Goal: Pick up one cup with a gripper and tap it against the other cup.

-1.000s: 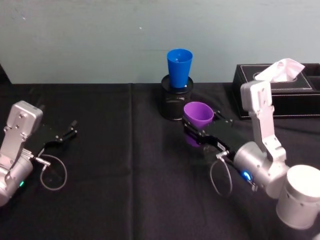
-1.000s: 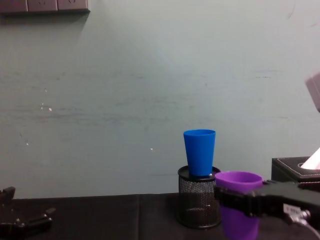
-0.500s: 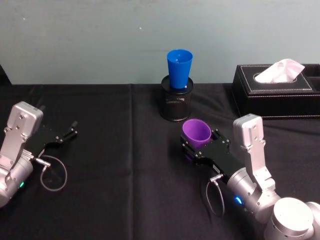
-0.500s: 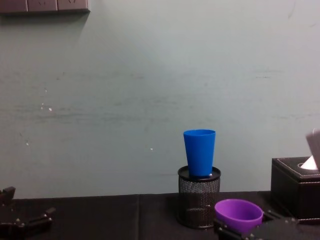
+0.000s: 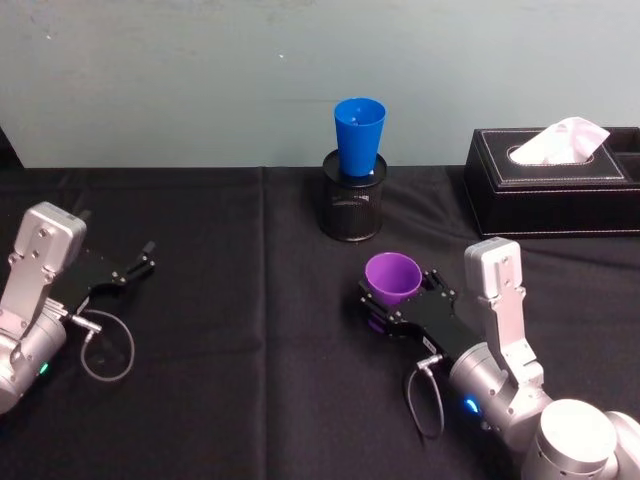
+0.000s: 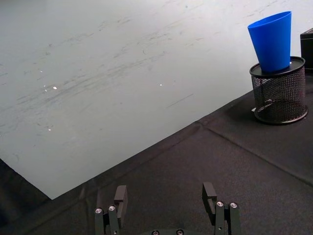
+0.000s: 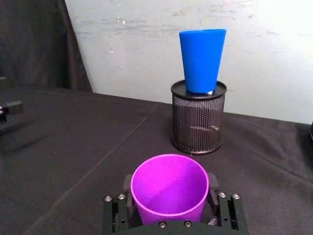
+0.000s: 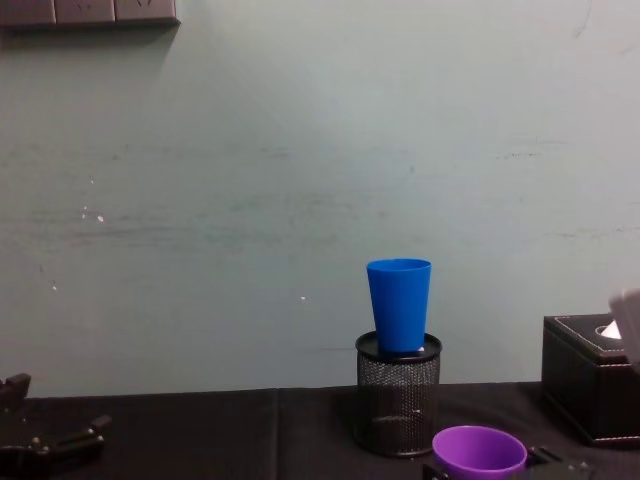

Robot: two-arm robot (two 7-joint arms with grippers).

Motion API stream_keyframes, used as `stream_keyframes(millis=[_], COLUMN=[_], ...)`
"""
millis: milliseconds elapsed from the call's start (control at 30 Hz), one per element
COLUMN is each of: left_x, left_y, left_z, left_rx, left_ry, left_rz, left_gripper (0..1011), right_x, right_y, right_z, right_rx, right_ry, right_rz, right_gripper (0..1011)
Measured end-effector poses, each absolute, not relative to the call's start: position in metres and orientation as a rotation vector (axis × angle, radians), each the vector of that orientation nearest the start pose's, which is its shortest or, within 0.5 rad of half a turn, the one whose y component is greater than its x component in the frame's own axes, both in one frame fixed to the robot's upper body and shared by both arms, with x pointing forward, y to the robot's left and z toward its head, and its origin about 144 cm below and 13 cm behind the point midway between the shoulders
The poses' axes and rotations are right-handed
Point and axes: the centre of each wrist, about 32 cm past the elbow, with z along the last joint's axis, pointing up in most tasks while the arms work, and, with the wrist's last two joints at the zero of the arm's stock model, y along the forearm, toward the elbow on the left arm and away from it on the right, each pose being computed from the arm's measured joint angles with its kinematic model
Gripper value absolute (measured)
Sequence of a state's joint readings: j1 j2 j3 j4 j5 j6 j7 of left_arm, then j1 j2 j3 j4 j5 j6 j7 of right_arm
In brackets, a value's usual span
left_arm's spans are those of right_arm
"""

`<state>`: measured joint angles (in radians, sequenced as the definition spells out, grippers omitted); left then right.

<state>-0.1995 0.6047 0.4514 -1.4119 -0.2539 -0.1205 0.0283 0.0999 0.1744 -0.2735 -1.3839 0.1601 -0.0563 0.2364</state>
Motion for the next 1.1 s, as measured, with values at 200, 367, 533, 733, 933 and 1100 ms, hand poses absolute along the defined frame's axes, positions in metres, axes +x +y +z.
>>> stream_keyframes(millis=[200, 367, 533, 733, 933, 1100], left_x=[0.489, 0.489, 0.489, 0.489, 0.489, 0.489], left_y=[0.31, 0.31, 0.31, 0.31, 0.31, 0.31], left_z=[1.14, 1.14, 1.14, 1.14, 1.14, 1.14], left_rx=[0.305, 0.304, 0.305, 0.304, 0.304, 0.305], left_ry=[-0.285, -0.285, -0.285, -0.285, -0.285, -0.285], left_rz=[1.248, 1.248, 1.248, 1.248, 1.248, 1.248], left_gripper=[1000, 1000, 1000, 1000, 1000, 1000], right_x=[0.472, 0.467, 0.462, 0.46, 0.461, 0.465], right_y=[-0.201, -0.201, -0.204, -0.222, -0.241, -0.245], right_z=[1.121, 1.142, 1.16, 1.168, 1.161, 1.148], right_rx=[-0.077, -0.069, -0.064, -0.065, -0.112, -0.168], right_ry=[0.012, -0.032, -0.067, -0.082, -0.101, -0.09], right_rz=[-1.1, -1.113, -1.153, -1.27, -1.397, -1.441], right_gripper=[1002, 1000, 1000, 1000, 1000, 1000])
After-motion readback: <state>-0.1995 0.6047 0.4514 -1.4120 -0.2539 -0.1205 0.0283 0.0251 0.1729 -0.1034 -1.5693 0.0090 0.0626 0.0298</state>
